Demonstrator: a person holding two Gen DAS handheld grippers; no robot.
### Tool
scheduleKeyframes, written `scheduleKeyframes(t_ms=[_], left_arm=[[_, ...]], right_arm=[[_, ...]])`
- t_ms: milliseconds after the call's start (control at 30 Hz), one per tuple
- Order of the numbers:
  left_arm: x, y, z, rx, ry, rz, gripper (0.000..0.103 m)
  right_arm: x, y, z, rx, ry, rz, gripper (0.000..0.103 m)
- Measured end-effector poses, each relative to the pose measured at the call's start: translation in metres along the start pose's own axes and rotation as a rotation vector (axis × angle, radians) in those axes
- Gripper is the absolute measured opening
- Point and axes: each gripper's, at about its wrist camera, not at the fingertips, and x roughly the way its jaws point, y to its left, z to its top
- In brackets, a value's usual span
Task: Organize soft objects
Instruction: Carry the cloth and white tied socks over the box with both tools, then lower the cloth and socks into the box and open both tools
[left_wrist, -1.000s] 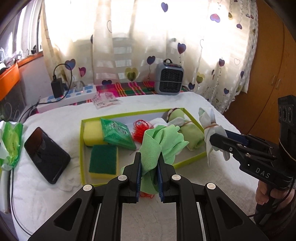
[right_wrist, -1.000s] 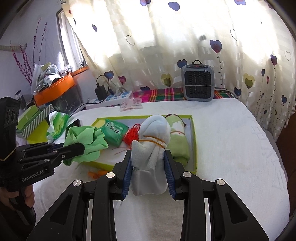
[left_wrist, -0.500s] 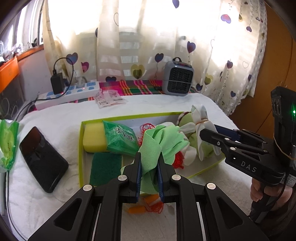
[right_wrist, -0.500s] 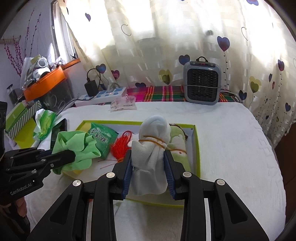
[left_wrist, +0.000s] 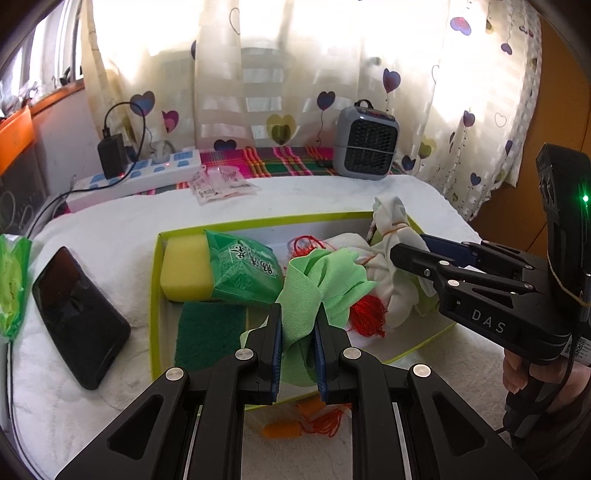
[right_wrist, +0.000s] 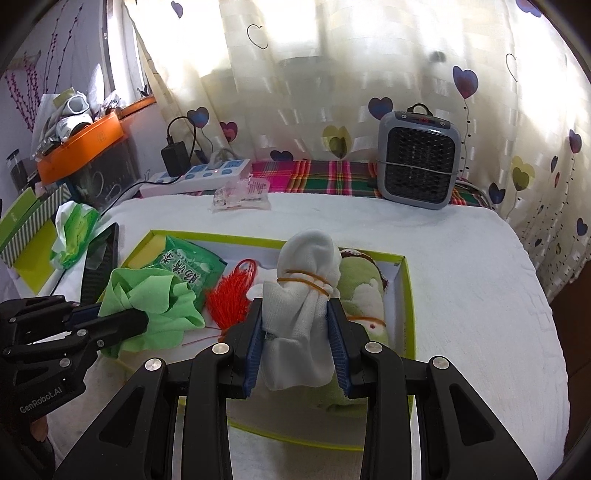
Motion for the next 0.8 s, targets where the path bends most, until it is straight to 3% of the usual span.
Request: scheduleKeyframes(t_ms=[800], left_arm=[[0.023, 0.006, -0.005, -0.016, 0.066, 0.031, 0.018]], right_arm=[[0.009, 0.002, -0.003, -0.011, -0.019, -0.013, 0.036]])
